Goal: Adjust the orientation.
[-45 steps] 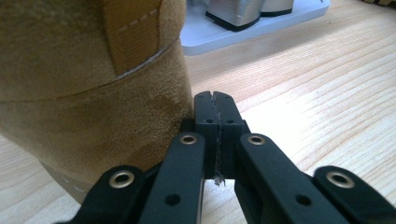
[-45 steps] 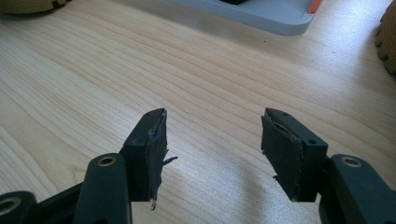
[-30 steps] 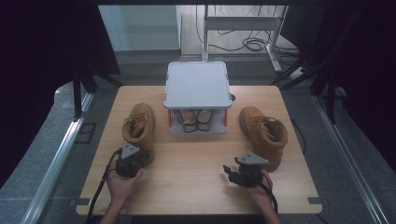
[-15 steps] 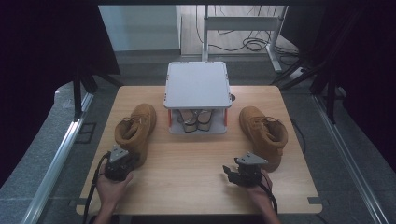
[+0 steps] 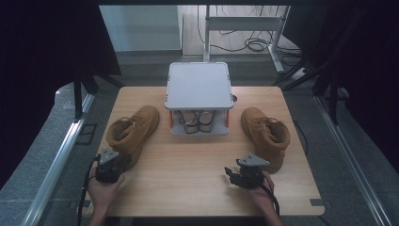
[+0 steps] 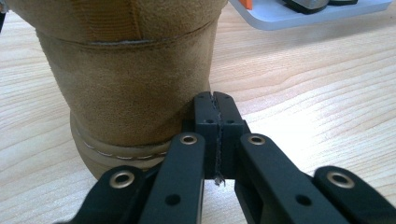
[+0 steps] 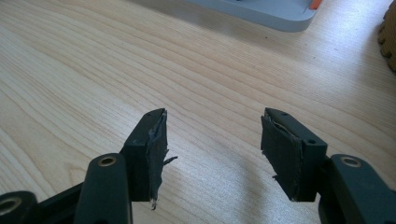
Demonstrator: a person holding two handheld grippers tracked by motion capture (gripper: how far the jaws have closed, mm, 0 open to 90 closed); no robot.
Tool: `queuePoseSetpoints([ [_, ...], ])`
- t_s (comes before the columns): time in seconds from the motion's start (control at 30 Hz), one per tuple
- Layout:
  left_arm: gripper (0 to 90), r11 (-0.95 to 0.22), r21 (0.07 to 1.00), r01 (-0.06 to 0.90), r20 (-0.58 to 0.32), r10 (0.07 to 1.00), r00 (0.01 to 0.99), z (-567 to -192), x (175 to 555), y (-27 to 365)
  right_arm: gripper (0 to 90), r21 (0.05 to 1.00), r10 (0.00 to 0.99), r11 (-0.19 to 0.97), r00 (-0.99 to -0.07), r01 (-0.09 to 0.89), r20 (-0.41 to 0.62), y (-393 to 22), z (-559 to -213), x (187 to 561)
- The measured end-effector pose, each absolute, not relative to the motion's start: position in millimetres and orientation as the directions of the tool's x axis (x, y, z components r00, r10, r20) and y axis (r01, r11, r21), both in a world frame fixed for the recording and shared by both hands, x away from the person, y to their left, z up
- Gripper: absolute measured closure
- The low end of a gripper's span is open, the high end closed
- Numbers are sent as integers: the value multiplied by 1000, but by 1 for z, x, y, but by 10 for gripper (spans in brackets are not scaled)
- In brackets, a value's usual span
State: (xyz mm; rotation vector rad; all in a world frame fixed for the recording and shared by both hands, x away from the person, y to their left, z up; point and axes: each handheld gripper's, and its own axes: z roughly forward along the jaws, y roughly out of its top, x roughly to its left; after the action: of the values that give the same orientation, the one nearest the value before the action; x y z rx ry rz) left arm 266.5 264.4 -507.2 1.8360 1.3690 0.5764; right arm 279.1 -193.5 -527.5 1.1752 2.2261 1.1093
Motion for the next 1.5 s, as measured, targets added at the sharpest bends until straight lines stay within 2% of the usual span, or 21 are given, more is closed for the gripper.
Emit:
queuePoseSetpoints([
  [0.47, 897, -80, 785, 615, -91, 966, 241, -509, 269, 293, 414, 791, 820, 335, -572, 512, 23, -194, -527, 279],
  [0.67, 894, -89, 782, 617, -72, 970, 231, -508, 271, 293, 414, 793, 819, 320, -572, 518, 43, -194, -527, 280],
  [0.93, 879, -84, 809, 582, -94, 959, 268, -498, 266, 285, 414, 796, 821, 318, -569, 515, 40, -196, -526, 279],
  [1.3, 845, -155, 812, 562, -71, 931, 358, -498, 267, 251, 414, 798, 822, 317, -568, 513, 38, -196, -525, 280],
  [1.5, 765, -190, 814, 549, -50, 919, 392, -496, 271, 235, 416, 801, 822, 314, -568, 509, 39, -196, -525, 281],
])
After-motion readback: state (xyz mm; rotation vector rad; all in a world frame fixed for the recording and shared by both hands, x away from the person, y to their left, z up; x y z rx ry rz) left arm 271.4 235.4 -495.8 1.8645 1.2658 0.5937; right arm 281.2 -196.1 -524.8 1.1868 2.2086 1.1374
